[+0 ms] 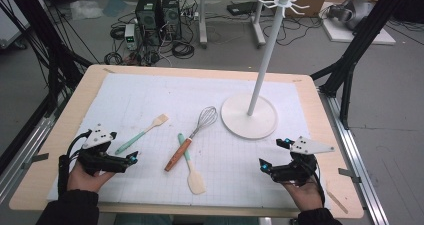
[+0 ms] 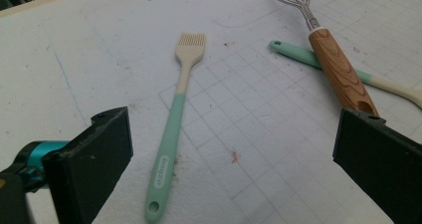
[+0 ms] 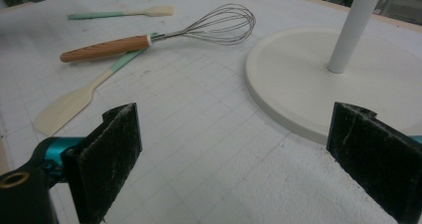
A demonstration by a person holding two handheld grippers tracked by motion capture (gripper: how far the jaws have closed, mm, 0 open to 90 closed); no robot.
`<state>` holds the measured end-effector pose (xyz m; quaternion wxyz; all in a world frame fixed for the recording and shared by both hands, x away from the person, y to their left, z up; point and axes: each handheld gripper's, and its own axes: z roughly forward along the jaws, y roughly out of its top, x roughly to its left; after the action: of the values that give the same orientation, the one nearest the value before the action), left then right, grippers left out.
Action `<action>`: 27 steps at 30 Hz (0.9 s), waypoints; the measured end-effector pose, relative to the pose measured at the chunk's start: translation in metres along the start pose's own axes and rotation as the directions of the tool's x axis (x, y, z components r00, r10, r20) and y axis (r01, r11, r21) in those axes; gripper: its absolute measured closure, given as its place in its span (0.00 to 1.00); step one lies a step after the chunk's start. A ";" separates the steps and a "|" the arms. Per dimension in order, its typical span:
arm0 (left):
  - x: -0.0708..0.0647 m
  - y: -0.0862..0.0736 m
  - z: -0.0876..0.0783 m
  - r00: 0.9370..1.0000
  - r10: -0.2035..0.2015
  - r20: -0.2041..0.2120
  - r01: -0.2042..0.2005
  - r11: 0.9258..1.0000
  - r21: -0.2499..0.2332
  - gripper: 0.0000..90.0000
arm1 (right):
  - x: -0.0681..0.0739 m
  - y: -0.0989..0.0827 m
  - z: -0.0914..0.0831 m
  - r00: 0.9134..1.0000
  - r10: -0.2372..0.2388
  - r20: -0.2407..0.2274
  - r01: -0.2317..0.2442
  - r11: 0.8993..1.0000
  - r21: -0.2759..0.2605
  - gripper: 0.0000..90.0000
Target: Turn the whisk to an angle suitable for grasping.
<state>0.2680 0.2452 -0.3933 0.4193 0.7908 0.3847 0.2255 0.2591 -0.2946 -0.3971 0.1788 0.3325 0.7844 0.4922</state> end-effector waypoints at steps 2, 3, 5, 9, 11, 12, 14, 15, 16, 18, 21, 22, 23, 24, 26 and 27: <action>0.000 0.000 0.000 1.000 0.000 0.001 0.000 1.000 -0.002 0.03 | -0.001 0.000 0.001 1.000 -0.001 -0.001 0.001 1.000 0.002 0.06; 0.000 0.000 0.000 1.000 0.000 0.001 0.000 1.000 -0.002 0.03 | -0.001 0.000 0.001 1.000 -0.001 -0.001 0.001 1.000 0.002 0.06; 0.001 -0.001 -0.001 1.000 0.001 0.000 -0.001 1.000 -0.001 0.03 | 0.000 0.000 0.001 1.000 -0.001 -0.001 0.001 1.000 0.005 0.06; 0.001 -0.002 0.000 1.000 0.003 0.004 -0.003 1.000 0.004 0.03 | 0.001 0.000 0.001 1.000 -0.008 0.002 0.008 1.000 0.002 0.06; 0.001 -0.002 0.000 1.000 0.002 0.006 -0.002 1.000 0.003 0.03 | 0.001 0.000 0.000 1.000 -0.014 0.008 0.014 1.000 -0.002 0.06; 0.002 -0.002 -0.001 1.000 0.002 0.006 -0.002 1.000 0.001 0.03 | 0.002 0.000 -0.001 1.000 -0.008 0.006 0.008 1.000 0.001 0.06; 0.001 -0.002 -0.001 1.000 -0.003 0.006 0.003 1.000 -0.003 0.03 | 0.002 0.000 -0.001 1.000 -0.013 0.010 0.013 1.000 -0.003 0.06; 0.001 -0.002 -0.001 1.000 -0.003 0.006 0.003 1.000 -0.003 0.03 | 0.002 0.001 -0.001 1.000 -0.015 0.012 0.015 1.000 -0.003 0.06; 0.002 -0.001 -0.002 1.000 0.004 0.010 -0.004 1.000 -0.003 0.03 | 0.002 0.001 -0.002 1.000 -0.016 0.013 0.016 1.000 -0.003 0.06; 0.001 -0.001 -0.002 1.000 -0.001 0.008 0.001 1.000 -0.007 0.03 | 0.003 0.001 -0.002 1.000 -0.017 0.015 0.017 1.000 -0.002 0.06; 0.001 -0.001 -0.002 1.000 0.006 0.005 -0.006 1.000 -0.010 0.03 | 0.003 0.001 -0.003 1.000 -0.021 0.016 0.021 1.000 -0.001 0.06; 0.000 -0.001 -0.002 1.000 0.005 0.005 -0.005 1.000 -0.012 0.03 | 0.003 0.001 -0.003 1.000 -0.022 0.017 0.022 1.000 -0.001 0.06; 0.000 -0.001 -0.003 1.000 0.005 0.004 -0.005 1.000 -0.010 0.03 | 0.003 0.001 -0.003 0.999 -0.026 0.020 0.026 1.000 -0.002 0.06; 0.000 -0.001 -0.003 1.000 0.006 0.006 -0.006 1.000 -0.010 0.03 | 0.003 0.001 -0.004 0.999 -0.025 0.020 0.025 1.000 -0.001 0.06; 0.000 -0.001 -0.003 1.000 0.002 0.009 -0.002 1.000 -0.011 0.03 | 0.004 0.001 -0.004 1.000 -0.023 0.017 0.023 1.000 0.001 0.06; 0.000 -0.001 -0.003 1.000 0.006 0.011 -0.006 1.000 -0.012 0.03 | 0.004 0.001 -0.004 1.000 -0.021 0.019 0.021 1.000 0.002 0.06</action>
<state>0.2653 0.2466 -0.3926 0.4253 0.7907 0.3789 0.2246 0.2540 -0.2937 -0.3945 0.1912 0.3292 0.7865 0.4863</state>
